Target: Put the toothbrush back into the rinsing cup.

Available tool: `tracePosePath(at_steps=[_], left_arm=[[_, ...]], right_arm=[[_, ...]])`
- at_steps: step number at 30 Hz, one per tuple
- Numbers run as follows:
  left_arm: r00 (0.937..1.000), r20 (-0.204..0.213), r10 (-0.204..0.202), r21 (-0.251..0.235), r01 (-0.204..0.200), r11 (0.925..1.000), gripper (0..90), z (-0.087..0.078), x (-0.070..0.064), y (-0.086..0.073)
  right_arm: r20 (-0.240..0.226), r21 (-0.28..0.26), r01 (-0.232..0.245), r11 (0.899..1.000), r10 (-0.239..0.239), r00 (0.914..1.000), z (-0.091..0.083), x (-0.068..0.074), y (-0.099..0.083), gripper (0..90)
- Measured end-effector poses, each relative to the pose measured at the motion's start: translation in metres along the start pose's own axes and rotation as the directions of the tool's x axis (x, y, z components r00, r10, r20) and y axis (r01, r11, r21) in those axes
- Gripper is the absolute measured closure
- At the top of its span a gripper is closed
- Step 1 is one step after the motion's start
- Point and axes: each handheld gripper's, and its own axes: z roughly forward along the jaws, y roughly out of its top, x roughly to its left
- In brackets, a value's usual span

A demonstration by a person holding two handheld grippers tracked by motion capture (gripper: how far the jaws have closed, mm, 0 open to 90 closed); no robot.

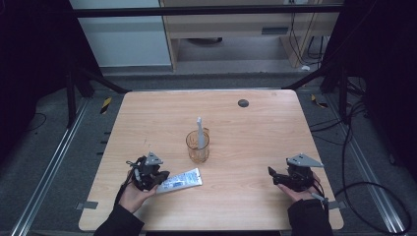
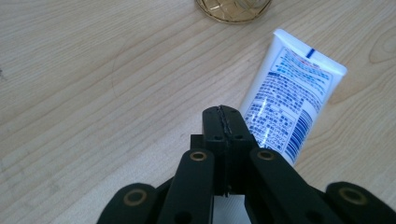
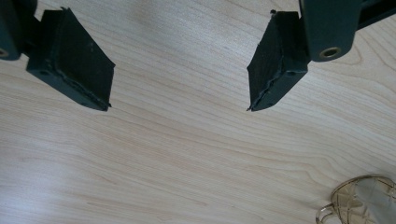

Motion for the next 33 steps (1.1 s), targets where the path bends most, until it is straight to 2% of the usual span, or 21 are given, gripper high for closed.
tracePosePath(at_steps=[7, 20, 29, 33], left_arm=[[1.0, 0.0, -0.006, -0.001, 0.006, 1.0, 89.6, -0.004, -0.003, -0.005], [0.9999, 0.014, 0.009, -0.001, -0.009, 1.0, 89.6, -0.008, -0.016, -0.013], [0.9998, 0.015, 0.011, 0.0, -0.011, 0.9999, 89.0, -0.009, -0.015, -0.013], [0.9999, 0.007, 0.01, -0.019, -0.009, 0.9998, 87.3, -0.012, -0.012, -0.007]], right_arm=[[0.0, 0.005, -0.002, 1.0, 0.002, 1.0, 0.0, 0.001, 0.0, 22.6], [-0.001, 0.004, -0.001, 1.0, 0.001, 1.0, 0.0, 0.001, 0.0, 22.5], [0.001, 0.003, -0.001, 1.0, 0.001, 1.0, 0.0, 0.001, 0.0, 22.5], [0.001, 0.001, 0.003, 1.0, -0.003, 1.0, 0.0, 0.0, 0.0, 22.5]])
